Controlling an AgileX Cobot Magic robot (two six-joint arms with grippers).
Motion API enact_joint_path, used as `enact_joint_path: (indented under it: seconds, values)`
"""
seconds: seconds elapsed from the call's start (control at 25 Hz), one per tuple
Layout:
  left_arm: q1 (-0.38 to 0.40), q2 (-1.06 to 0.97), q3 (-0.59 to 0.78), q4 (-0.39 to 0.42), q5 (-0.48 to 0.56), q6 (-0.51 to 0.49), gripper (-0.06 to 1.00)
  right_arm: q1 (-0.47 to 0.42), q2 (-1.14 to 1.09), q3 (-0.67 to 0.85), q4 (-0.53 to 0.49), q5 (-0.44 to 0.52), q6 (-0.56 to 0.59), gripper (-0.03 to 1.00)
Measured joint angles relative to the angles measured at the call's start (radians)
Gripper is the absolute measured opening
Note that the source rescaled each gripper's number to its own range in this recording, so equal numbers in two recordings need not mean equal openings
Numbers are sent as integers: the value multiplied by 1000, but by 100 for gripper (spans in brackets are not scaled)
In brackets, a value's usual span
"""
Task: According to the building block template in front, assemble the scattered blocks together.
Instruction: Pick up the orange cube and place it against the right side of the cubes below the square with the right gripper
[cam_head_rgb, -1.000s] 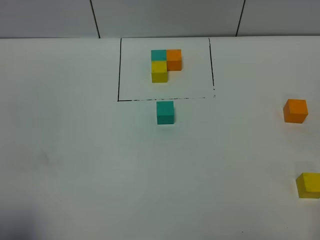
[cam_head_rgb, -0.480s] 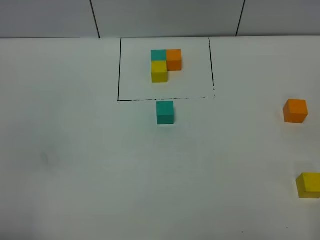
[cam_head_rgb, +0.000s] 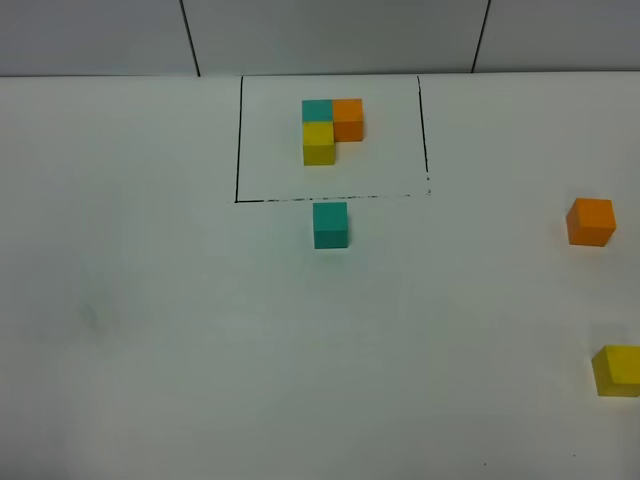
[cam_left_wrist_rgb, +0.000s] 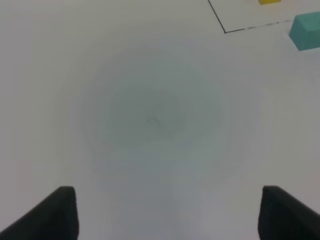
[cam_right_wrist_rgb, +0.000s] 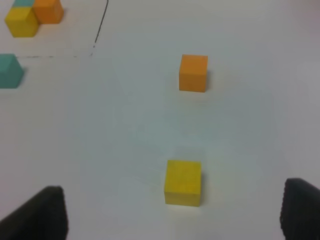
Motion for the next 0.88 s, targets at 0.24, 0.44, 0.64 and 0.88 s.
enact_joint_path:
  seconds: [0.24, 0.44, 0.64, 0.88]
  values:
    - [0, 0, 0, 0, 0, -2, 74, 0, 0, 0, 0, 0, 0, 73]
    - [0, 0, 0, 0, 0, -2, 74, 0, 0, 0, 0, 0, 0, 73]
    - [27, 0, 0, 0, 0, -2, 73, 0, 0, 0, 0, 0, 0, 73]
    - [42, 0, 0, 0, 0, -2, 73, 0, 0, 0, 0, 0, 0, 73]
